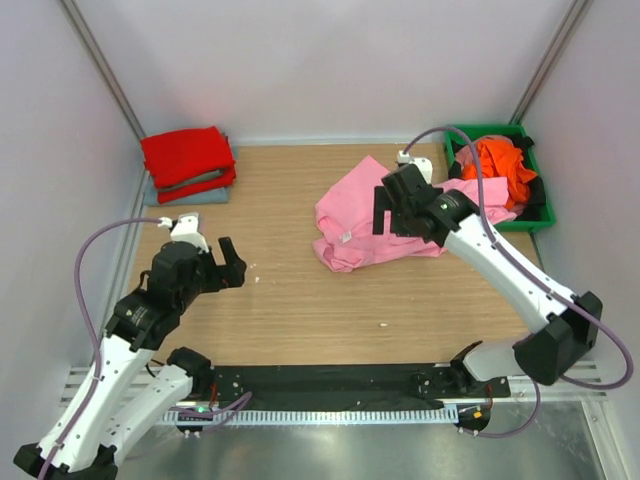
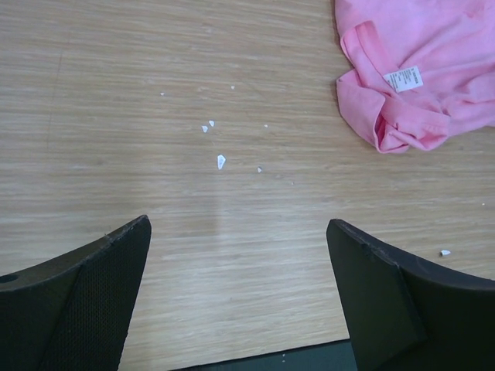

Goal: Fold and stack the t-shirts
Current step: Move the tshirt to the center of the board, then flatten the tshirt out

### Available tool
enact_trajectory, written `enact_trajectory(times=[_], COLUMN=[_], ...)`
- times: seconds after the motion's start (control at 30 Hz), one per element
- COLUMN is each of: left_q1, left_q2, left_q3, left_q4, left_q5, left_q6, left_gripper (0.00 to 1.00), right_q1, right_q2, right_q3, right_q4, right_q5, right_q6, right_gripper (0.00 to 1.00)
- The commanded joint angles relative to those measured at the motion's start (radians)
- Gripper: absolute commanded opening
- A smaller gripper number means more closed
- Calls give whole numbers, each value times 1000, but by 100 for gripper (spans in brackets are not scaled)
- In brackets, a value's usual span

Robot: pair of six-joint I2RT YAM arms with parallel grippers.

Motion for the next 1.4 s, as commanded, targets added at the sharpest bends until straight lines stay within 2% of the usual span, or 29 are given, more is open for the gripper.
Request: enact_trajectory(times=[0.0,0.03,0.1,0.2,0.43,0.6,0.77,0.83,0.93,1.03,1.13,1.17,1.23,1.27,1.33,1.37], left_q1=[2,-7,-39,-172,-223,-241,-265,-280,-284,-286,-292,-294,-294,-295,-294,-294], left_q2=[68,115,165,351,694,928,1048,1082,1130,1162,1161,1150,1144,1145,1147,1145], left_q3=[12,3,-28,-29,58,153,225,242,265,284,281,278,275,276,287,287], left_q4=[26,70,130,272,535,613,659,656,658,646,638,638,640,638,629,626], left_q5=[70,125,145,46,105,95,85,41,18,-4,-39,-56,-60,-60,-63,-65], left_q6=[-61,-98,-146,-198,-258,-256,-269,-270,-287,-301,-310,-312,-305,-299,-279,-275], left_gripper=[95,93,90,91,95,95,93,92,86,73,56,46,34,24,13,3], right_q1=[6,6,6,6,6,6,6,6,5,4,5,6,6,5,4,4], right_q2=[-123,-149,-166,-173,-222,-300,-355,-364,-374,-384,-392,-397,-400,-400,-400,-401], right_q3=[-79,-134,-189,-281,-364,-426,-463,-467,-464,-460,-458,-458,-463,-464,-466,-464], right_q4=[45,56,103,136,173,174,170,162,148,136,124,121,116,116,115,115], right_q5=[44,15,-22,-57,-79,-93,-88,-85,-76,-65,-54,-51,-50,-51,-56,-57], right_q6=[58,67,70,75,72,69,56,49,35,23,18,21,23,26,32,35], right_gripper=[100,100,100,100,100,100,100,100,100,100,100,100,100,100,100,100])
